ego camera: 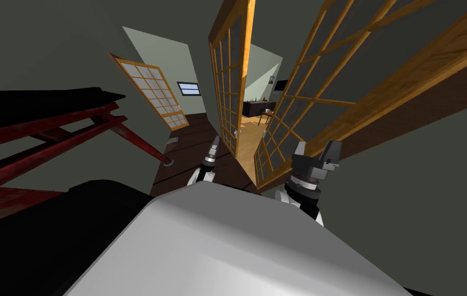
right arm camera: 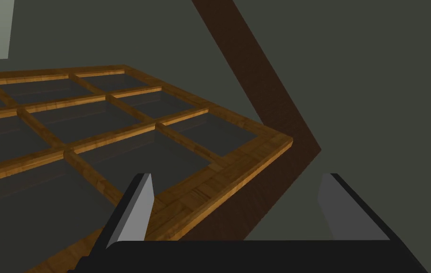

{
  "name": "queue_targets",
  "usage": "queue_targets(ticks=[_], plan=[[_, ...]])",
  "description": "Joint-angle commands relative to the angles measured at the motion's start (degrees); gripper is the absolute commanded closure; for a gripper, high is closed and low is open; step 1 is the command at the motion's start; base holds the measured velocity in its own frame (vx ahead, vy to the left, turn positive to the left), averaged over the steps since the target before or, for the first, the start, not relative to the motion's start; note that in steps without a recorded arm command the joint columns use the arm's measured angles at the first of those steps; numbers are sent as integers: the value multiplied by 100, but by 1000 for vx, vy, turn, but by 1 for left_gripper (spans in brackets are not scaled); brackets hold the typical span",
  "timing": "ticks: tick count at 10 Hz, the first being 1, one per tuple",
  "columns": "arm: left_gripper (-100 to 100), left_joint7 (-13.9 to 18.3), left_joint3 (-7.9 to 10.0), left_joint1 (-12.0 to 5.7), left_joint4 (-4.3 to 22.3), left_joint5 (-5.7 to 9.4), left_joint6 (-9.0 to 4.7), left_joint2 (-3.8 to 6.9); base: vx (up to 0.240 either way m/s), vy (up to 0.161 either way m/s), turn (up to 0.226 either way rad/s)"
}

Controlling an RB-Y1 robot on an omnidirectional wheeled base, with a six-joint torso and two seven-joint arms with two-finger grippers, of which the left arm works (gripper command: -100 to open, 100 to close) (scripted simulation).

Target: Push the door open

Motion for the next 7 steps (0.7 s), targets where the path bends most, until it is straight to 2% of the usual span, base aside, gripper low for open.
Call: queue_targets(ticks=[1, 2, 7], plan=[[-100, -140, -39, -24, 165, -49, -57, 41, 127, 79, 8], [-100, -311, -103, -64, 356, -120, -102, 66, 141, 109, 19], [-100, -739, -262, -166, 833, -298, -213, 130, 109, 75, 10]])
